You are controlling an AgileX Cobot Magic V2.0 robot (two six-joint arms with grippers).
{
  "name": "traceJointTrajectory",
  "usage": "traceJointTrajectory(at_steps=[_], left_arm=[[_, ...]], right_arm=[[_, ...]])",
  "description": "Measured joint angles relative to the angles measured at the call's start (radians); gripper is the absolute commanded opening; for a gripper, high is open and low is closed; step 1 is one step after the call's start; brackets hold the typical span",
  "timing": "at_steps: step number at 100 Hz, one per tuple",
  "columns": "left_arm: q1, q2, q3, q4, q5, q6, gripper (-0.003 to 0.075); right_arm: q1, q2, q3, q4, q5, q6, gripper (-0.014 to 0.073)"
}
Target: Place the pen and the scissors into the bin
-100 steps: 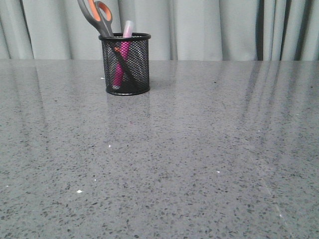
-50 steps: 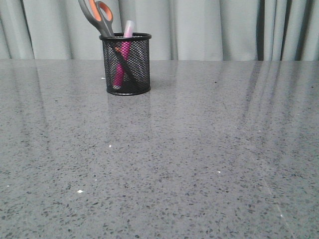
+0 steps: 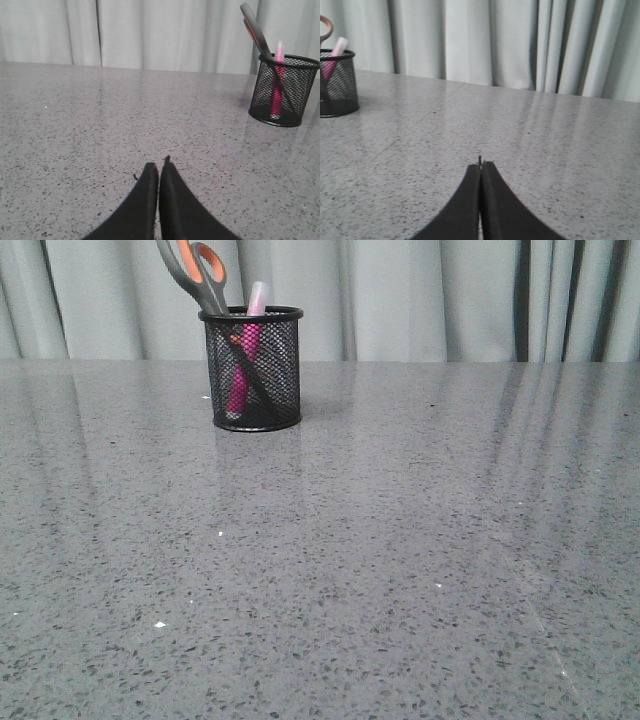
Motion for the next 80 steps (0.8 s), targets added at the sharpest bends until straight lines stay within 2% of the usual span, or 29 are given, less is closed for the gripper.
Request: traceJointTrajectory(at_steps=[31,80], left_arm=[[0.0,0.0,0.0,0.0,0.0,0.0,-0.0022],[0.0,0.0,0.0,0.0,0.0,0.0,-0.0022]], right_arm=[[-0.135,0.0,0.0,0.006,-0.004,0.003,-0.0076],[-0.142,0.0,0.0,0.008,0.006,0.026,-0.0076]])
